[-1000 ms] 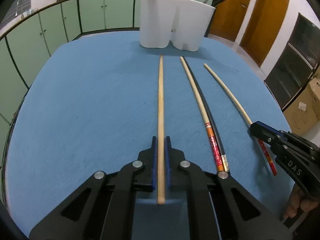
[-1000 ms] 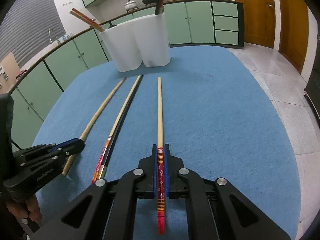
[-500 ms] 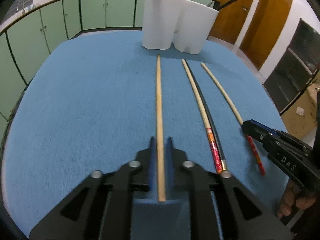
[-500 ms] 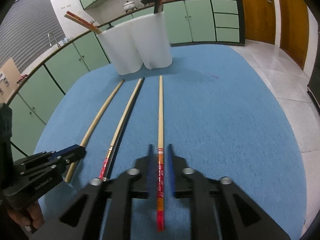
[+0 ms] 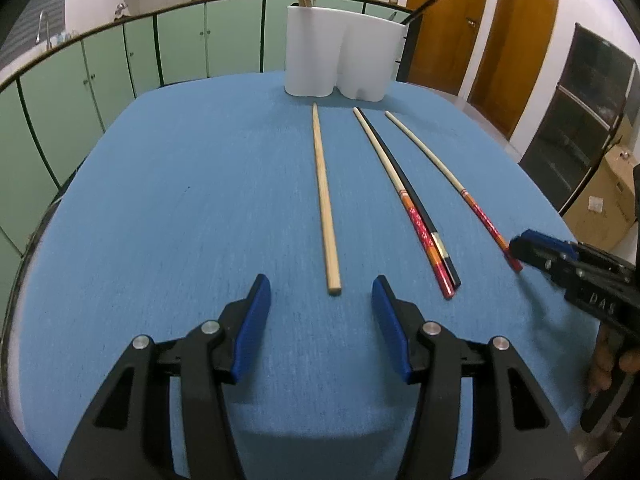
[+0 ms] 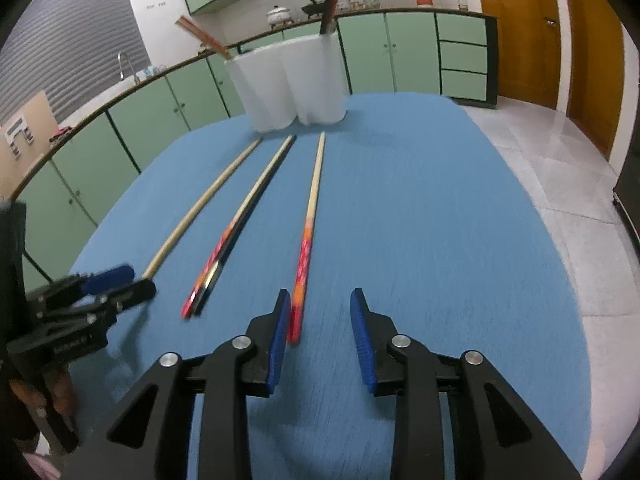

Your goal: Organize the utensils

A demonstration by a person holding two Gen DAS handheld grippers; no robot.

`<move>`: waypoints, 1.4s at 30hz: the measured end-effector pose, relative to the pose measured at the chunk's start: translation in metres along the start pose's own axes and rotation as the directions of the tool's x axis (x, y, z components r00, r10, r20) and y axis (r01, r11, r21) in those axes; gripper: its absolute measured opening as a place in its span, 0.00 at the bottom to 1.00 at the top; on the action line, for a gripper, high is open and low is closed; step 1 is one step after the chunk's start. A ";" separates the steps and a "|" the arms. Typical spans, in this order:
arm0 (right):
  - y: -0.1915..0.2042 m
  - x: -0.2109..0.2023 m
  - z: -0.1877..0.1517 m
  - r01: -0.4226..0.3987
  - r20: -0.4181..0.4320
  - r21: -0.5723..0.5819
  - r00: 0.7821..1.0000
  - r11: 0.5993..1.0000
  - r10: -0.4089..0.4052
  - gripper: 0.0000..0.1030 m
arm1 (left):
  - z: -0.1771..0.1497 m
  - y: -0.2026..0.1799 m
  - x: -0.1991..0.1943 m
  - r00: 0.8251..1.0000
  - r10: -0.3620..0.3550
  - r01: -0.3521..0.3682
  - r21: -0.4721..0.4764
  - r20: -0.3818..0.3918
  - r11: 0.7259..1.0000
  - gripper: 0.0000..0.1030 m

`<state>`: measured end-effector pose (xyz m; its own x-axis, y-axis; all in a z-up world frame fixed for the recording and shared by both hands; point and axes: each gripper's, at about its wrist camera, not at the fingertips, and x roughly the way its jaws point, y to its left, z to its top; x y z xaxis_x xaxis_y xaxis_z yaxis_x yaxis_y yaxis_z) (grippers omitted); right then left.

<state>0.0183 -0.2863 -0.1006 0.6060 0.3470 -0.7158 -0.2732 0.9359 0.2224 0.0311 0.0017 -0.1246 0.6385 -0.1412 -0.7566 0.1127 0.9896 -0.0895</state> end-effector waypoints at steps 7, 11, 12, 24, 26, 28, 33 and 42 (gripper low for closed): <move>0.006 0.001 -0.001 -0.004 0.001 -0.036 1.000 0.999 0.004 0.31 | 0.007 0.001 0.006 1.000 0.007 -0.007 -0.017 -0.009 1.000 0.48; 0.008 0.003 0.000 0.004 -0.004 -0.047 1.000 0.999 -0.004 0.28 | 0.008 -0.001 0.006 1.000 0.026 -0.027 -0.010 -0.012 1.000 0.47; 0.009 0.004 0.001 0.008 -0.005 -0.054 1.000 0.999 -0.008 0.26 | 0.008 -0.001 0.007 0.999 0.031 -0.031 -0.014 -0.013 0.999 0.44; 0.018 0.009 0.000 0.053 -0.008 -0.099 0.998 0.994 -0.054 0.06 | 0.010 -0.004 0.009 0.995 0.103 -0.103 -0.016 -0.016 0.995 0.28; 0.020 0.009 0.000 0.060 -0.007 -0.111 0.998 0.992 -0.061 0.06 | 0.010 -0.006 0.010 0.993 0.114 -0.114 -0.012 -0.017 0.993 0.28; 0.019 0.008 -0.001 0.058 -0.008 -0.106 0.998 0.993 -0.060 0.06 | 0.010 -0.006 0.009 0.993 0.114 -0.115 -0.011 -0.016 0.993 0.28; 0.020 0.008 -0.001 0.070 -0.007 -0.111 0.997 0.991 -0.071 0.06 | 0.010 -0.005 0.008 0.993 0.114 -0.115 -0.020 -0.015 0.993 0.27; 0.015 -0.006 0.008 0.050 0.008 -0.092 0.999 0.995 -0.050 0.06 | 0.016 -0.002 0.000 0.998 0.060 -0.062 -0.040 -0.031 0.997 0.06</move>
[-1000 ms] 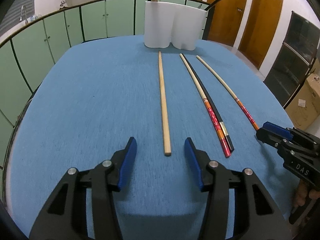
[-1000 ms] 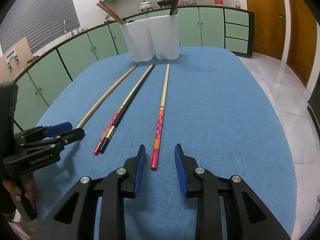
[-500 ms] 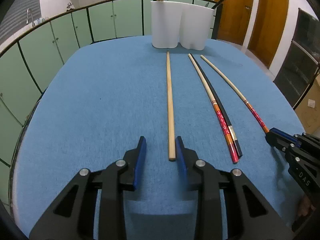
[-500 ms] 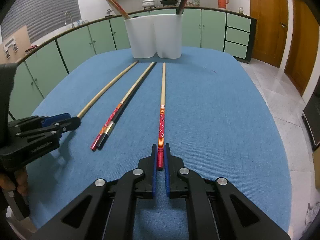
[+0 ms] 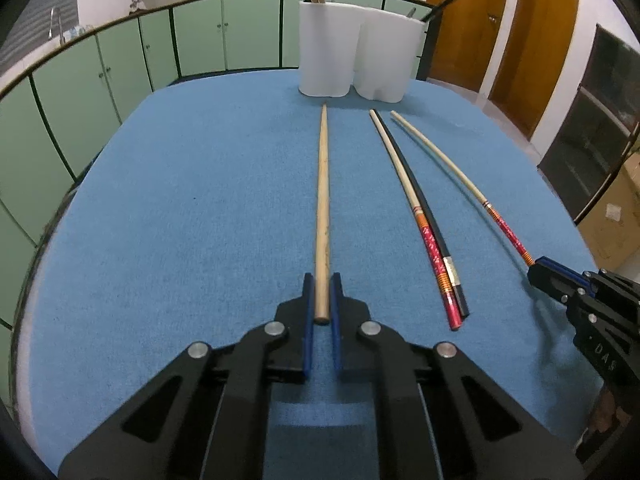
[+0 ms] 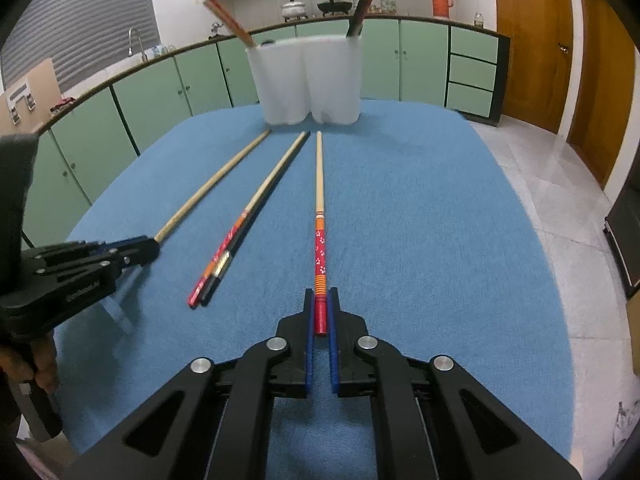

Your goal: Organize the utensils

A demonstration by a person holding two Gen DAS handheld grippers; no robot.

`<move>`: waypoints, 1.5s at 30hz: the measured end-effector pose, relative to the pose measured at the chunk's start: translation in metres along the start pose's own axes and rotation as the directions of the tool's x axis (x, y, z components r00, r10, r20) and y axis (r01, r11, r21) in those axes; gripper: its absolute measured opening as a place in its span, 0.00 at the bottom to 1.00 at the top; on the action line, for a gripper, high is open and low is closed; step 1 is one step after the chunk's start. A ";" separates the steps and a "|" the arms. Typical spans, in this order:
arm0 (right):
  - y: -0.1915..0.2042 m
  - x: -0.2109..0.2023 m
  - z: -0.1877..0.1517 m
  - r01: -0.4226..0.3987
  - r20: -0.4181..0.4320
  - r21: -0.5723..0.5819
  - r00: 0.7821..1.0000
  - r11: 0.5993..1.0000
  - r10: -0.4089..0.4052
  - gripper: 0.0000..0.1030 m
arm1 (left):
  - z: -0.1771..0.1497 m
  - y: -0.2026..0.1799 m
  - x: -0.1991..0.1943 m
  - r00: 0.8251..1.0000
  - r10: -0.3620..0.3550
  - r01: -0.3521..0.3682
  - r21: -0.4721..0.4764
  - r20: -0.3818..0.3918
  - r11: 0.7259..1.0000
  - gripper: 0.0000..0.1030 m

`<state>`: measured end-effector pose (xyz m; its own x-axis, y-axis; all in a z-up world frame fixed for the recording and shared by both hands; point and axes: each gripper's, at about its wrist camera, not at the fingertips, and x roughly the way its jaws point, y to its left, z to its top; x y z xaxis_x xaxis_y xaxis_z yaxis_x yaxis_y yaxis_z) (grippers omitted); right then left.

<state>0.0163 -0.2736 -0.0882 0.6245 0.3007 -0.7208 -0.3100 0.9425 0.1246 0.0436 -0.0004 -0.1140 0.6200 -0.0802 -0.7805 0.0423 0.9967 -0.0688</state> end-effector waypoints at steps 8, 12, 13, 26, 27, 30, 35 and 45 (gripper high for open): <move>-0.008 -0.045 0.037 -0.013 0.091 -0.015 0.996 1.000 0.015 0.06 | 0.027 0.001 -0.056 0.994 0.005 -0.010 0.044 0.109 0.999 0.06; -0.014 -0.038 0.039 -0.024 0.038 0.018 0.999 1.000 0.023 0.06 | 0.033 -0.001 -0.067 0.990 0.000 -0.007 0.051 0.139 0.999 0.06; -0.015 -0.033 0.037 -0.018 0.019 0.024 1.000 1.000 0.017 0.06 | 0.032 -0.001 -0.065 0.991 0.002 -0.009 0.053 0.136 0.999 0.06; -0.025 0.004 -0.001 0.009 -0.059 0.063 0.998 0.998 -0.006 0.07 | 0.019 -0.007 -0.043 0.996 -0.009 0.004 0.056 0.092 0.998 0.06; -0.026 0.002 -0.004 0.003 -0.058 0.062 0.998 0.998 0.000 0.09 | 0.020 -0.007 -0.043 0.996 -0.011 0.006 0.057 0.090 0.998 0.06; -0.026 0.000 -0.008 -0.007 -0.058 0.057 0.998 0.998 0.010 0.17 | 0.021 -0.008 -0.040 0.996 -0.012 0.007 0.059 0.085 0.998 0.06; -0.024 -0.001 -0.014 -0.007 -0.046 0.046 0.999 0.999 0.010 0.17 | 0.019 -0.007 -0.039 0.997 -0.012 0.008 0.057 0.079 0.998 0.06; -0.019 -0.001 -0.019 0.011 -0.028 0.021 1.000 1.000 -0.010 0.17 | 0.019 -0.009 -0.035 0.997 -0.012 0.008 0.057 0.071 0.998 0.06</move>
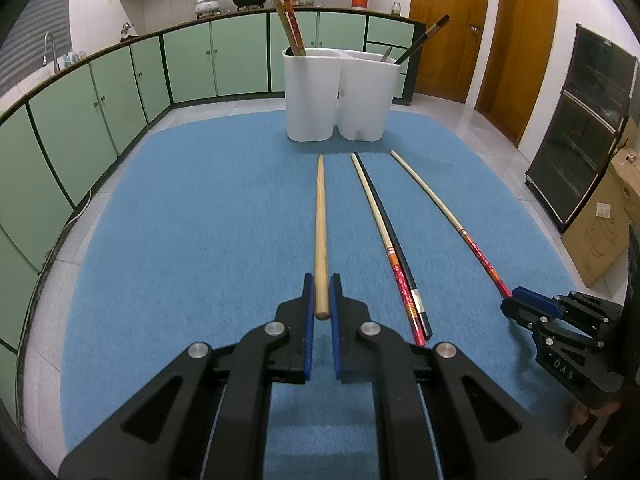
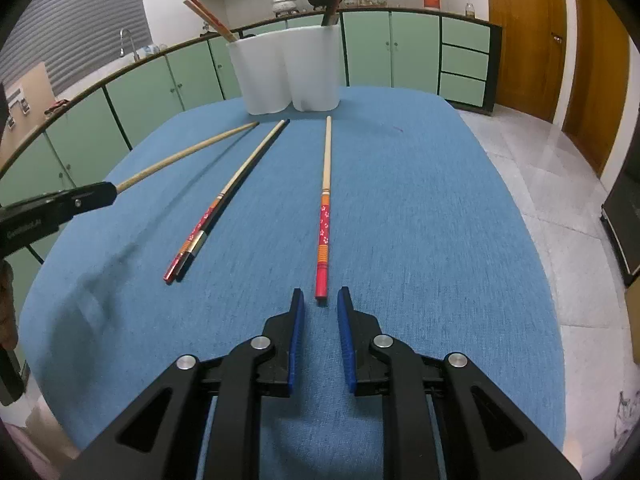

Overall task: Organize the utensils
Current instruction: 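Hold the wooden chopstick with the left tool while the right tool opens above the red one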

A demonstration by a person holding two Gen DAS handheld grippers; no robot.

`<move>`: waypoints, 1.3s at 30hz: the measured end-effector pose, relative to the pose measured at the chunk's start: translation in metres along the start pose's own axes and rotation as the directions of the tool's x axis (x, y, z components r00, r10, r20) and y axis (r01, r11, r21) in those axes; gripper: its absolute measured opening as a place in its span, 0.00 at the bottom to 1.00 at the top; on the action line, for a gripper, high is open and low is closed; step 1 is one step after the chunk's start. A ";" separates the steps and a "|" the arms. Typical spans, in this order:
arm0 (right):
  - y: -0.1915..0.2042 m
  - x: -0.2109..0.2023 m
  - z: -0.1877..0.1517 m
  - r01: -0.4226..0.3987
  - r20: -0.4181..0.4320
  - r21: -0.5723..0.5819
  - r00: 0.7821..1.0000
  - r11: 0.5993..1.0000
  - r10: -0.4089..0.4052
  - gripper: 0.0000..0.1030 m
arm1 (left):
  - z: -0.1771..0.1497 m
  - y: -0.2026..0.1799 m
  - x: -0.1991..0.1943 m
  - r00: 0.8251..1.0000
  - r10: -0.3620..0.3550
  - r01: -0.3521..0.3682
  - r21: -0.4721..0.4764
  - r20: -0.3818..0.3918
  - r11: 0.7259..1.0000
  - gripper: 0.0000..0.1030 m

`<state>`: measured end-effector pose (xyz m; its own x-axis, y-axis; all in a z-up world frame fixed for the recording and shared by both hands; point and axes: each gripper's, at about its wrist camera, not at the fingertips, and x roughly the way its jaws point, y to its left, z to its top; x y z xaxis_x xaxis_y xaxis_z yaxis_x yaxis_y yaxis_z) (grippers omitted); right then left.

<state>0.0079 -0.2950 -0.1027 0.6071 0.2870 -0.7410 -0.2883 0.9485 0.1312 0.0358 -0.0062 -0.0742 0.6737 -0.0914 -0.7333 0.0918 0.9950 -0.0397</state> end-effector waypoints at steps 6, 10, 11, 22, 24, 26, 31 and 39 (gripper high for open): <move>0.000 0.006 0.004 0.002 0.015 -0.002 1.000 1.000 -0.002 0.17 | -0.003 0.003 0.004 1.000 -0.002 0.002 -0.011 -0.011 1.000 0.06; 0.002 0.007 0.006 0.010 0.016 -0.013 1.000 1.000 -0.010 0.16 | -0.006 0.009 0.006 1.000 -0.017 0.017 -0.024 -0.013 1.000 0.06; 0.003 0.007 0.006 0.012 0.016 -0.014 1.000 1.000 -0.012 0.16 | -0.007 0.010 0.006 1.000 -0.020 0.019 -0.026 -0.012 0.999 0.06; 0.001 0.007 0.006 0.008 0.017 -0.013 1.000 1.000 -0.008 0.17 | -0.018 0.020 0.018 0.997 -0.066 0.063 -0.061 -0.042 0.996 0.02; 0.001 0.007 0.006 0.007 0.018 -0.011 1.000 1.000 -0.007 0.17 | -0.018 0.019 0.020 0.996 -0.073 0.070 -0.056 -0.051 0.996 0.02; 0.001 0.007 0.006 0.007 0.018 -0.011 1.000 1.000 -0.007 0.17 | -0.019 0.016 0.023 0.996 -0.070 0.067 -0.050 -0.060 0.997 0.03; 0.002 0.007 0.006 0.009 0.017 -0.013 1.000 1.000 -0.009 0.17 | -0.027 0.015 0.026 0.996 -0.046 0.043 -0.040 -0.071 0.998 0.09; 0.002 0.007 0.006 0.008 0.017 -0.011 1.000 1.000 -0.008 0.17 | -0.038 0.017 0.026 0.996 -0.049 0.047 -0.030 -0.070 0.998 0.16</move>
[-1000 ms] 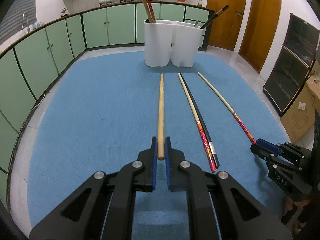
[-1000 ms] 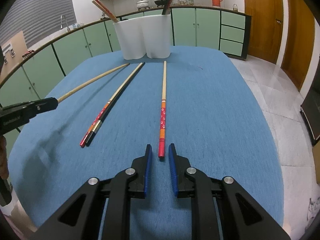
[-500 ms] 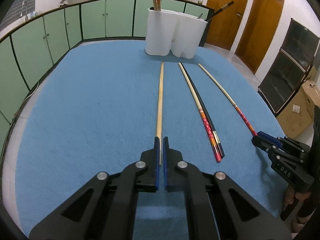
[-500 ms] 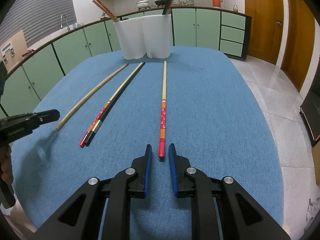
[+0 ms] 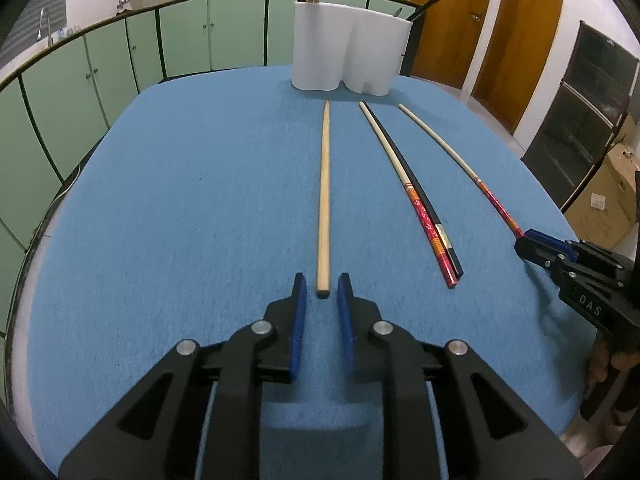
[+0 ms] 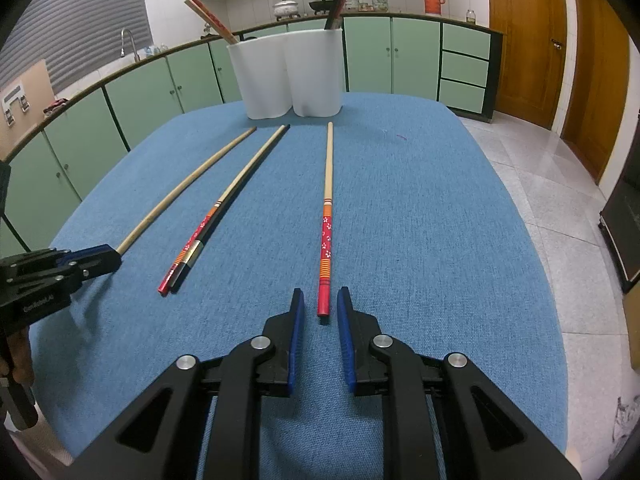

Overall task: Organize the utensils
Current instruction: 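Hold the wooden chopstick with the left tool while the right tool opens above the red one, then grasp the red-patterned chopstick with the right tool while the left holds the wooden one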

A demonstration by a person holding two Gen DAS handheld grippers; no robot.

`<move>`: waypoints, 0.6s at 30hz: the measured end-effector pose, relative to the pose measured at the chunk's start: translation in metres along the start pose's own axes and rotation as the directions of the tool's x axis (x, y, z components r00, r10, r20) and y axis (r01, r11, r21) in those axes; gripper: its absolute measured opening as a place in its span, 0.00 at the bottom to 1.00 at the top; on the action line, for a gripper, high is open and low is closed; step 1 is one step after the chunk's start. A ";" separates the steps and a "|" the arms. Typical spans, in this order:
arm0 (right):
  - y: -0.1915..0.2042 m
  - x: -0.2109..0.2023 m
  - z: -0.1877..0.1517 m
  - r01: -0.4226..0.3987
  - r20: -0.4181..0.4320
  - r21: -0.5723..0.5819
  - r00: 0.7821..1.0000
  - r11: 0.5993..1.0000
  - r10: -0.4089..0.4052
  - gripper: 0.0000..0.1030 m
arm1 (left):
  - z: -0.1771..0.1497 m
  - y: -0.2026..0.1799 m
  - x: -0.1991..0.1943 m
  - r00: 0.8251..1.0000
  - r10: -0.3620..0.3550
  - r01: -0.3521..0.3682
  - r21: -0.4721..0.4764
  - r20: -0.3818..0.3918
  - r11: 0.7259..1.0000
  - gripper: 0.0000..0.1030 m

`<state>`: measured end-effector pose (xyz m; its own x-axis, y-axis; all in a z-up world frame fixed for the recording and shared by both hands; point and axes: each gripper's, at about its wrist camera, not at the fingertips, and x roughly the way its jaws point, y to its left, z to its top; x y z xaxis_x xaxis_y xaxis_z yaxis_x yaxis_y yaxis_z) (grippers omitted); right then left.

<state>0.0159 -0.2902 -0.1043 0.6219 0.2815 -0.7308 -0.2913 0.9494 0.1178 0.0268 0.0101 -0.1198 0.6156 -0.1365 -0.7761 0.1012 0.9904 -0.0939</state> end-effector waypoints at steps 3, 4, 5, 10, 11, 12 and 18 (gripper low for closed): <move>0.000 0.000 0.000 -0.001 0.000 0.003 1.000 1.000 0.001 0.17 | 0.000 -0.001 0.001 1.000 0.000 0.000 -0.001 0.006 1.000 0.16; 0.000 0.000 0.000 -0.003 0.000 0.006 1.000 1.000 0.003 0.17 | 0.000 -0.001 0.002 1.000 0.001 -0.001 0.000 0.007 1.000 0.16; 0.000 0.000 0.000 -0.005 0.001 0.008 1.000 1.000 0.004 0.17 | 0.000 -0.001 0.002 1.000 0.001 -0.001 0.001 0.007 1.000 0.17; -0.001 0.002 0.002 -0.012 0.001 0.024 1.000 1.000 0.012 0.17 | -0.001 -0.003 0.002 1.000 0.009 -0.009 0.007 0.017 1.000 0.20; -0.001 0.002 0.002 -0.012 0.001 0.025 1.000 1.000 0.012 0.17 | -0.001 -0.003 0.002 1.000 0.010 -0.010 0.007 0.019 1.000 0.20; -0.001 0.002 0.002 -0.012 0.001 0.026 1.000 1.000 0.012 0.17 | -0.001 -0.003 0.003 1.000 0.010 -0.010 0.006 0.021 1.000 0.20; 0.003 0.003 0.003 -0.004 -0.003 0.015 1.000 1.000 0.004 0.09 | -0.001 -0.004 0.003 0.999 0.028 -0.028 0.004 0.027 1.000 0.06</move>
<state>0.0190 -0.2865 -0.1047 0.6188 0.2848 -0.7321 -0.2825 0.9503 0.1309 0.0277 0.0056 -0.1222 0.6391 -0.1091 -0.7613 0.0866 0.9938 -0.0698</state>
